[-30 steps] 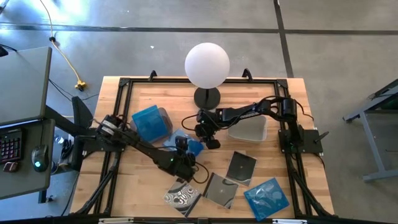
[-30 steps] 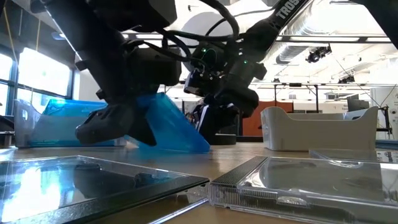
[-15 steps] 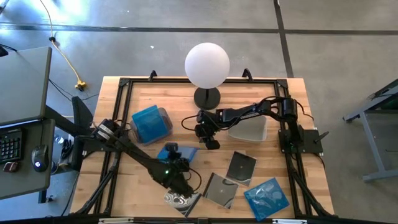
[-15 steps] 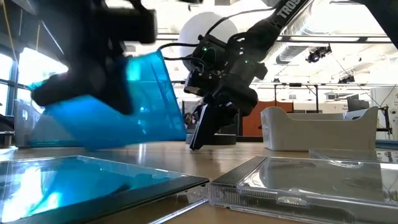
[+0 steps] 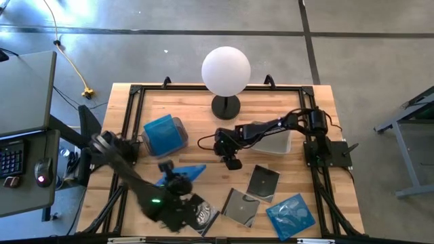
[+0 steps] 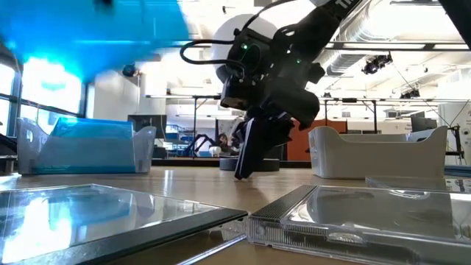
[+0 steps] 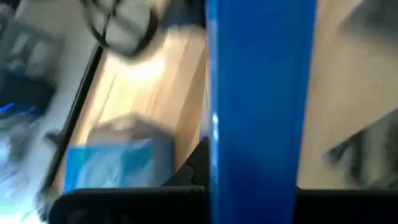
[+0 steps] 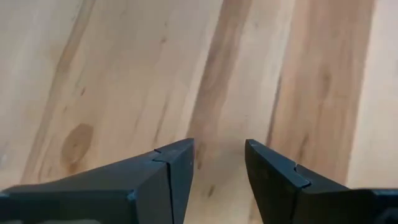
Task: Pick & place jewel cases by type
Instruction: Put the left blue cd case into the black bin
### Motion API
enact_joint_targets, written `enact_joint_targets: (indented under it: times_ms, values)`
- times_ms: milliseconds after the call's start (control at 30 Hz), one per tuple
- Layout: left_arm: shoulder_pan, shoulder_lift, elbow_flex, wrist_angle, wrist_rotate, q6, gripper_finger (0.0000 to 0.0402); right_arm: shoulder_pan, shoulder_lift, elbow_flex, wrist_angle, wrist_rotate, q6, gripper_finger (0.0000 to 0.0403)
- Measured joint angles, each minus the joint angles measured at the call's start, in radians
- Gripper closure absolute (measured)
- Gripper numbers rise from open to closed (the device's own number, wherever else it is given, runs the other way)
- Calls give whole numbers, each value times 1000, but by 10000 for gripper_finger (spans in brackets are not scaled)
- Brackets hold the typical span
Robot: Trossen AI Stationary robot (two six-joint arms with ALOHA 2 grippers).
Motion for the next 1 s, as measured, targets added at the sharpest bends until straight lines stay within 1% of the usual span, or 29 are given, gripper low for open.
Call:
enact_joint_targets:
  times_ms: [67, 133, 200, 267, 333, 367, 433, 500, 567, 667, 733, 767, 800, 867, 1000]
  values:
    - [-32, -60, -9, 8, -70, -23, 397, 10, 0, 0, 2, 3, -1, 265]
    - [-67, -115, -31, 0, -113, -29, 397, 21, 0, 0, 5, 2, -1, 265]
    - [-80, -165, -48, 11, -185, -37, 396, 27, 0, 0, 9, 1, 1, 265]
    - [-117, -234, -104, 4, -241, -22, 396, 34, 0, 0, 11, -1, 0, 265]
    - [-129, -309, -157, 8, -312, -20, 396, 38, 0, 0, 14, -5, -2, 265]
    - [-124, -348, -196, 7, -338, -21, 396, 39, 0, 0, 18, -7, -1, 265]
    - [-121, -429, -292, 5, -358, -41, 396, 42, 0, 0, 35, -15, 5, 265]
    - [-104, -514, -405, 5, -379, -111, 396, 51, 0, 0, 51, -17, 5, 265]
    - [-60, -590, -528, 1, -381, -205, 396, 61, 0, 0, 76, -17, 5, 265]
    - [-5, -690, -728, 25, -386, -405, 396, 77, 0, 0, 123, -16, 2, 265]
    - [36, -754, -846, 94, -442, -533, 396, 87, 0, 0, 141, -15, -16, 265]
    - [54, -779, -897, 138, -469, -569, 396, 91, 0, 0, 149, -14, -24, 265]
    - [69, -800, -947, 183, -483, -589, 396, 95, 0, 0, 158, -14, -30, 265]
    - [92, -834, -1029, 267, -472, -599, 396, 102, 0, 0, 174, -13, -38, 265]
    - [135, -890, -1151, 466, -465, -600, 396, 107, 0, 0, 177, -13, -39, 265]
